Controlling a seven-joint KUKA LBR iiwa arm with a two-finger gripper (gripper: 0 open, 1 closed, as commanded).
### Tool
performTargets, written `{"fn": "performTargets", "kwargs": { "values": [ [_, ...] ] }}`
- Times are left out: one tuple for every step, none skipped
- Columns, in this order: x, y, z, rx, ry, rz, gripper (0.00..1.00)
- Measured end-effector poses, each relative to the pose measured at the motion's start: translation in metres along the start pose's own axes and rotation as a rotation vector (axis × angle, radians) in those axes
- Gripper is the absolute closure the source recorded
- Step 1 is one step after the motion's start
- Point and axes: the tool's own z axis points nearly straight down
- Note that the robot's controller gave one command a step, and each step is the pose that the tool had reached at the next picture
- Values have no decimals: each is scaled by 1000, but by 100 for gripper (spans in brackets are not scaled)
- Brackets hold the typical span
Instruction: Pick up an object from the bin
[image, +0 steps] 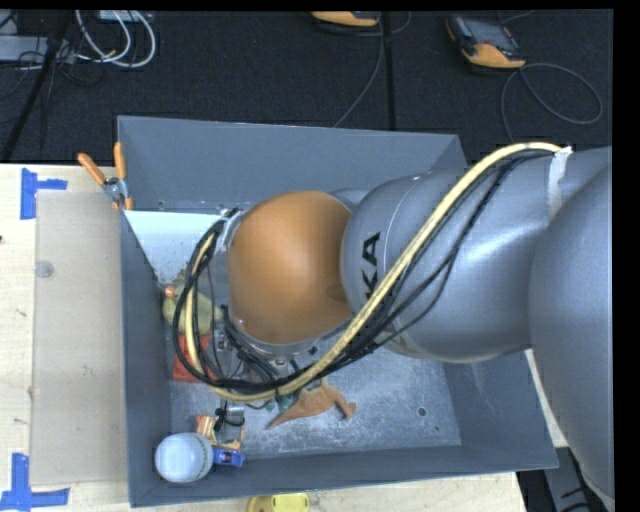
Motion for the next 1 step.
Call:
{"fn": "performTargets", "kwargs": {
  "values": [
    [10, -6, 38, 0, -1, -109, 0]
  ]
}}
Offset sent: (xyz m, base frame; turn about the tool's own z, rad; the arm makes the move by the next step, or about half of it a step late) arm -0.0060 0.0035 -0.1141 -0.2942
